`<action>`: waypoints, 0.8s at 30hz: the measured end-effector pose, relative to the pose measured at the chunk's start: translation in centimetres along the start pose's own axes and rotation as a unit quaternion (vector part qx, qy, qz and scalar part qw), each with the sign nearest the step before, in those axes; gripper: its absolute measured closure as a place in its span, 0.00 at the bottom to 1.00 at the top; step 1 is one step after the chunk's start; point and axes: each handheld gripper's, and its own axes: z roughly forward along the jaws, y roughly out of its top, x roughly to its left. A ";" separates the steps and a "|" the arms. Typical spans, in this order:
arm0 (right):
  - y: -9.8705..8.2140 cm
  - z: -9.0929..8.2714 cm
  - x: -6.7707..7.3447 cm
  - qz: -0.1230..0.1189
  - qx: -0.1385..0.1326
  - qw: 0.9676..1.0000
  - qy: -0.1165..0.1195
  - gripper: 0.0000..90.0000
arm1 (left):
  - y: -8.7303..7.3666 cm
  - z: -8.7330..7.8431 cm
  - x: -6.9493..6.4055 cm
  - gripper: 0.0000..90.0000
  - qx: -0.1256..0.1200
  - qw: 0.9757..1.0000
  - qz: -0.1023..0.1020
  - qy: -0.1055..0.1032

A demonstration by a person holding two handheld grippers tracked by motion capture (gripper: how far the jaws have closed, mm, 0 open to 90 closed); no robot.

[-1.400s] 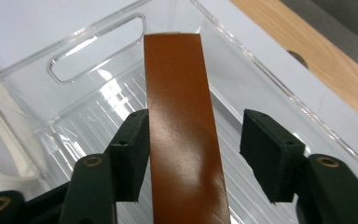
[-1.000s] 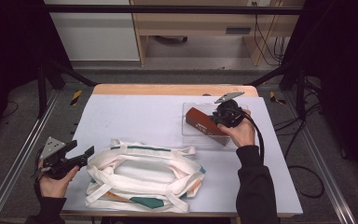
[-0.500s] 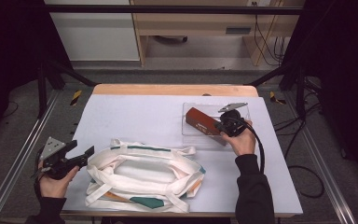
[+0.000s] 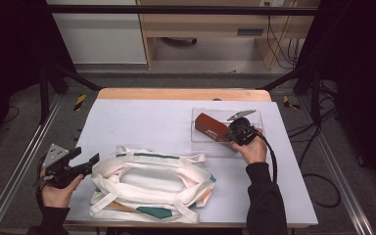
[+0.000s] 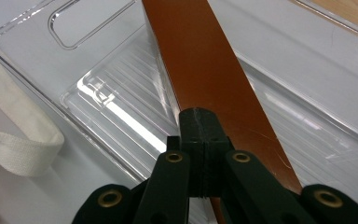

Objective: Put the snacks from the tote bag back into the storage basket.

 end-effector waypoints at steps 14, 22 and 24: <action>-0.4 -0.1 -0.2 -0.005 0.011 1.000 -0.007 1.00 | 0.0 0.0 0.0 0.28 0.000 1.000 -0.001 0.000; -1.3 -0.1 -1.3 0.019 0.010 0.999 -0.027 1.00 | 0.0 0.1 -0.1 0.28 0.002 1.000 0.001 -0.001; -1.4 -0.1 -1.4 0.022 0.009 0.999 -0.030 1.00 | -0.1 0.1 -0.1 0.28 0.003 1.000 0.001 -0.001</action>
